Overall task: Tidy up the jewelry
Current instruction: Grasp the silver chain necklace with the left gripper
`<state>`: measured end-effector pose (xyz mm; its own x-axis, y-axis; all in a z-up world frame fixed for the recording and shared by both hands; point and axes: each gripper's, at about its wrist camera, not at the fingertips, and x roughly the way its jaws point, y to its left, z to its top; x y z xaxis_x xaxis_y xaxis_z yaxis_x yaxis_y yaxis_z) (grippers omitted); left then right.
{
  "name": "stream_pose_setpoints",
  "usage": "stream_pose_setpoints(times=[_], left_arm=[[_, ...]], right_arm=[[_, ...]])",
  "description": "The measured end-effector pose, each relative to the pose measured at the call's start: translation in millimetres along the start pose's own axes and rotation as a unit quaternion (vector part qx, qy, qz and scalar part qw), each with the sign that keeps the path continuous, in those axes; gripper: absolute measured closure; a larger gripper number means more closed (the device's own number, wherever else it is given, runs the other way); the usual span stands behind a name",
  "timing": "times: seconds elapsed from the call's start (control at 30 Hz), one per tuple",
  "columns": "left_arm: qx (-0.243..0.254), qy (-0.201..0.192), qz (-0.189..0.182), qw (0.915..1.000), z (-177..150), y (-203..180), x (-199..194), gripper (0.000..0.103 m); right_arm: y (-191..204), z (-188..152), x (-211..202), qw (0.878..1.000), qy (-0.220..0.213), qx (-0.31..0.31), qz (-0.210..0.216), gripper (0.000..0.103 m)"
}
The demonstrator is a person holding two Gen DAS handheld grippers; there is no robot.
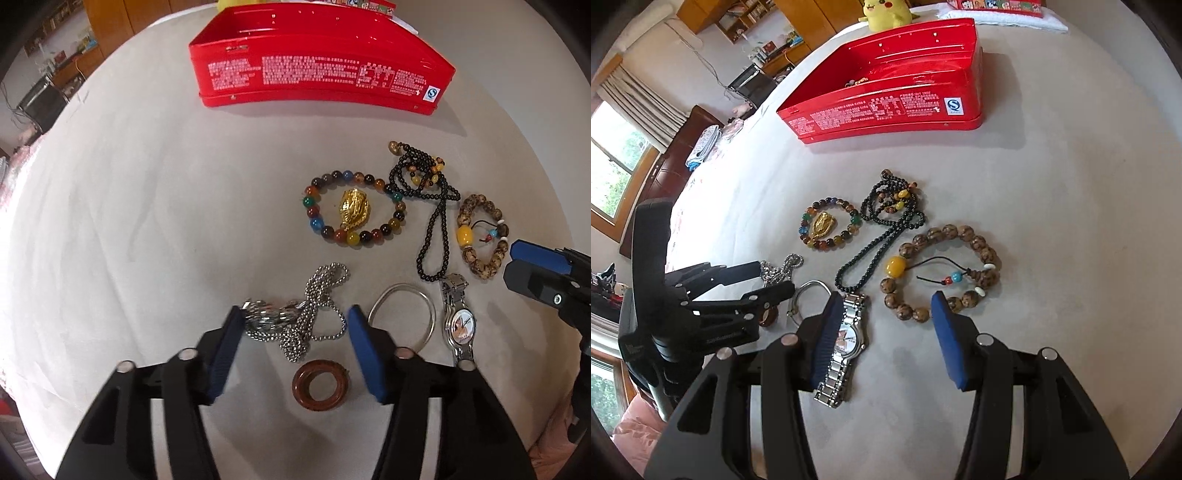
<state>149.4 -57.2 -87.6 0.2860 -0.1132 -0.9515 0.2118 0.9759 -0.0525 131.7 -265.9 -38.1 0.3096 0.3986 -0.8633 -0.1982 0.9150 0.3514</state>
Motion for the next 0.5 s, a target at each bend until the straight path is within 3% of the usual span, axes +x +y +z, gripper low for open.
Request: stream_pose_setpoints(times=[0.07,0.27,0.5], left_arm=[[-0.001,-0.003,-0.003,1.0,5.3,-9.8,6.0,0.067],[0.003,-0.011,-0.013,0.9999,6.9,-12.1,5.2,0.07],[-0.012,-0.017,-0.056,0.9982,6.4,8.3,-8.7,0.07]], right_arm=[[2.1,-0.5,-0.6,1.0,-0.001,-0.002,0.002,0.053],[9.6,-1.8,0.3,1.0,0.002,-0.004,0.009,0.053],[27.2,-5.8,0.4,0.999,0.007,-0.023,0.022,0.053]])
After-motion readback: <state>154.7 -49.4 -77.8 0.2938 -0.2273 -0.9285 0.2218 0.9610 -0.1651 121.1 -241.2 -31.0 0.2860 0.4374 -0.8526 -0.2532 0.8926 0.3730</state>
